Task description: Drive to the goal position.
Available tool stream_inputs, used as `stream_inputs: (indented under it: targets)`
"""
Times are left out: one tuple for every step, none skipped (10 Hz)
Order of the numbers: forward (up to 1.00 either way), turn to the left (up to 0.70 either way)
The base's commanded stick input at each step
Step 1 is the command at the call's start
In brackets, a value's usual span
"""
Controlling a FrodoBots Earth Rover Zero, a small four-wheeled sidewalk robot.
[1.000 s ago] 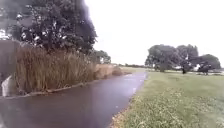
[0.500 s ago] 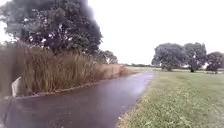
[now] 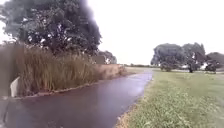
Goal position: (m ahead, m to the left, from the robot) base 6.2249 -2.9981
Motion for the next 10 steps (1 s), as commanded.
stream_inputs:
  targets:
    - [0.45, 0.00]
    - [0.45, 0.00]
    - [0.45, 0.00]
    - [0.45, 0.00]
    - [0.45, 0.00]
    - [0.45, 0.00]
    - [0.45, 0.00]
    - [0.45, 0.00]
    - [0.45, 0.00]
    - [0.45, 0.00]
